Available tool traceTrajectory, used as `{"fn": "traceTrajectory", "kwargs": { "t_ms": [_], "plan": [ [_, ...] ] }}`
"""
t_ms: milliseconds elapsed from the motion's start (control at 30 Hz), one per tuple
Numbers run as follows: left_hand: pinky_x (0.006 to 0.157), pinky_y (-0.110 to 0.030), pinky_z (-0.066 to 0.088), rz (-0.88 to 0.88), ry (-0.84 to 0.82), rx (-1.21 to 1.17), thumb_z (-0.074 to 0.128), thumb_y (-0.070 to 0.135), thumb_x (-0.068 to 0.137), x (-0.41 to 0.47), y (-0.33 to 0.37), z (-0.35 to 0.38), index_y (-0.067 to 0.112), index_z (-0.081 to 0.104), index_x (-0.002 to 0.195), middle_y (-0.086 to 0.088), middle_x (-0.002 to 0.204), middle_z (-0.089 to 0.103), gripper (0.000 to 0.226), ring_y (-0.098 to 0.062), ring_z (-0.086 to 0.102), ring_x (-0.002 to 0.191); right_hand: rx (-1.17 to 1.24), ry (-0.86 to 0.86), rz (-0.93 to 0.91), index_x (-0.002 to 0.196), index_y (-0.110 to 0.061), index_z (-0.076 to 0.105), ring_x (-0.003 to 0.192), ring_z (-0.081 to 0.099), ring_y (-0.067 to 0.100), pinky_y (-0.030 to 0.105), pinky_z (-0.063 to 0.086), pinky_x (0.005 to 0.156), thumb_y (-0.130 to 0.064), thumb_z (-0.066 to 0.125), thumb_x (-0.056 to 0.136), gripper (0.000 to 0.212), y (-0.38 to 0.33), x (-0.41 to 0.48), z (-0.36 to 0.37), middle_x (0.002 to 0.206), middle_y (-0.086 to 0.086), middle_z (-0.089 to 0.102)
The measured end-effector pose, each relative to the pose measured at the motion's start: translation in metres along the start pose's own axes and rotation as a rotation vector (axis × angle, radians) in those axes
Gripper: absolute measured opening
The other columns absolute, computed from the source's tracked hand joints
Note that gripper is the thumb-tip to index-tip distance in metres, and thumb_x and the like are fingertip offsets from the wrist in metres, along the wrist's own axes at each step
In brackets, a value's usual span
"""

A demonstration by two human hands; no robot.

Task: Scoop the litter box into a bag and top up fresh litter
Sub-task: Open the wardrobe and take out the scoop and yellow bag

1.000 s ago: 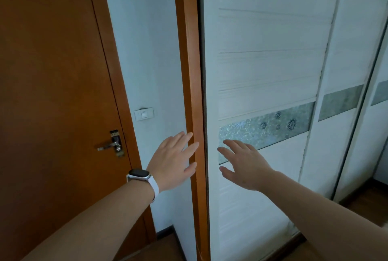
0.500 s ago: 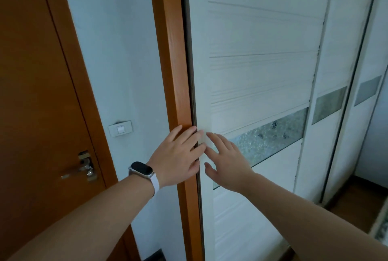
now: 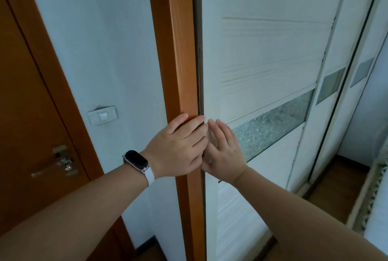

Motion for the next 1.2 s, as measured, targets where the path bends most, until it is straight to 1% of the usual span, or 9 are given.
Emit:
{"fn": "traceTrajectory", "kwargs": {
  "t_ms": [100,200,333,467,600,767,900,1067,1200],
  "plan": [
    [0.118,-0.045,0.012,-0.051,-0.063,0.009,0.040,0.037,0.095,-0.001,0.001,0.002,0.014,0.069,0.111,-0.009,0.132,0.061,0.040,-0.026,0.048,0.132,0.003,0.044,-0.002,0.116,-0.013,0.059,0.128,0.047,0.043,0.055,0.042,0.103,-0.036,0.064,0.076,0.046,0.007,-0.002,0.005,0.143,0.022,0.044],
    [0.118,-0.048,0.008,-0.083,-0.132,0.045,0.032,0.036,0.097,0.000,0.004,0.004,0.013,0.062,0.125,-0.013,0.138,0.056,0.047,-0.029,0.043,0.136,-0.014,0.041,0.013,0.115,-0.013,0.057,0.131,0.043,0.044,0.057,0.041,0.103,-0.036,0.059,0.077,0.045,0.017,-0.006,0.014,0.145,0.022,0.038],
    [0.117,-0.051,0.001,-0.105,-0.181,0.072,0.036,0.036,0.096,0.002,0.006,0.008,0.012,0.060,0.129,-0.015,0.141,0.052,0.047,-0.030,0.040,0.138,-0.024,0.057,-0.005,0.115,-0.015,0.056,0.131,0.040,0.045,0.057,0.040,0.103,-0.033,0.061,0.074,0.045,0.034,-0.011,0.014,0.144,0.023,0.036],
    [0.116,-0.052,0.001,-0.126,-0.216,0.109,0.038,0.039,0.095,0.005,0.007,0.014,0.013,0.059,0.132,-0.015,0.145,0.049,0.050,-0.031,0.039,0.139,-0.033,0.063,0.004,0.117,-0.019,0.056,0.132,0.036,0.044,0.056,0.040,0.103,-0.032,0.054,0.078,0.041,0.052,-0.014,0.014,0.144,0.022,0.034],
    [0.117,-0.053,0.000,-0.200,-0.218,0.147,0.038,0.039,0.095,0.008,0.007,0.015,0.014,0.062,0.129,-0.015,0.142,0.052,0.049,-0.031,0.043,0.136,-0.025,0.096,-0.024,0.115,-0.021,0.057,0.131,0.037,0.043,0.057,0.042,0.099,-0.034,0.057,0.074,0.043,0.068,-0.014,0.020,0.143,0.021,0.035],
    [0.117,-0.053,0.006,-0.268,-0.152,0.185,0.048,0.039,0.091,0.014,0.008,0.015,0.015,0.070,0.117,-0.012,0.133,0.061,0.041,-0.028,0.043,0.132,0.027,0.142,-0.053,0.115,-0.023,0.057,0.128,0.038,0.041,0.058,0.042,0.098,-0.039,0.057,0.074,0.044,0.083,-0.016,0.020,0.142,0.019,0.034],
    [0.116,-0.054,0.006,-0.287,-0.176,0.234,0.049,0.036,0.090,0.012,0.007,0.019,0.013,0.069,0.118,-0.013,0.135,0.059,0.042,-0.028,0.042,0.133,0.100,0.172,-0.123,0.113,-0.025,0.060,0.125,0.039,0.040,0.058,0.043,0.094,-0.043,0.063,0.069,0.048,0.094,-0.012,0.021,0.144,0.014,0.030],
    [0.118,-0.053,0.002,-0.315,-0.225,0.273,0.049,0.034,0.088,0.011,0.007,0.020,0.011,0.072,0.113,-0.013,0.136,0.058,0.040,-0.027,0.041,0.134,0.127,0.183,-0.115,0.114,-0.028,0.060,0.126,0.038,0.038,0.060,0.037,0.101,-0.043,0.063,0.070,0.046,0.099,-0.018,0.024,0.142,0.013,0.031],
    [0.118,-0.053,0.003,-0.309,-0.237,0.274,0.047,0.033,0.091,0.013,0.009,0.015,0.010,0.070,0.116,-0.015,0.139,0.055,0.041,-0.028,0.041,0.135,0.103,0.162,-0.101,0.117,-0.028,0.060,0.128,0.039,0.038,0.062,0.038,0.100,-0.043,0.063,0.073,0.047,0.103,-0.019,0.023,0.140,0.016,0.037]
  ]
}}
Point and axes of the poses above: each hand's wrist, its own x-axis towards the middle knuckle, its own z-axis out of the palm, y = z × x, the point moved 9 cm from there along x, towards the middle knuckle
